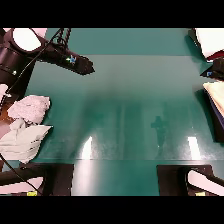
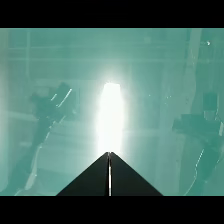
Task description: Fold the shirts.
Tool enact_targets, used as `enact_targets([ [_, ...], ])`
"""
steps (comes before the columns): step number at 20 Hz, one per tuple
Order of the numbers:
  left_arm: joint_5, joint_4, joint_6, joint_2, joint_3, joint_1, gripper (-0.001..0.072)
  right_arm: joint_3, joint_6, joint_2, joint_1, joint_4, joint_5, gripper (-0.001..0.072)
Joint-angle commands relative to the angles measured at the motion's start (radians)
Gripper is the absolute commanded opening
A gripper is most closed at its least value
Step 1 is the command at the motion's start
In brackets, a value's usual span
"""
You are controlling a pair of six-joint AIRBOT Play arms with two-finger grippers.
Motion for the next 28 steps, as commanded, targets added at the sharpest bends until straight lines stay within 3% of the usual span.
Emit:
enact_targets([
  [1,0.0,0.0,0.0,0.001,0.0,0.0,0.0024,0.0,0.0,0.0,0.002,0.002,0.008,0.0014],
  [9,0.0,0.0,0.001,0.001,0.0,0.0,0.0024,0.0,0.0,0.0,0.003,0.002,0.014,0.0014],
  [16,0.203,-0.007,-0.006,0.001,0.0,0.0,0.0024,0.0,0.0,0.0,0.002,0.001,0.043,0.0014],
  [23,0.226,-0.054,-0.005,0.005,0.016,0.003,0.0023,0.0,0.0,0.0,0.002,0.002,0.036,0.0014],
  [25,0.177,-0.042,0.01,0.006,0.018,0.007,0.0024,0.0,0.0,0.0,0.002,0.002,0.037,0.0014],
  [28,-0.098,0.129,-0.052,0.027,0.105,0.098,0.0024,0.0,0.0,0.0,0.002,0.001,0.042,0.0014],
])
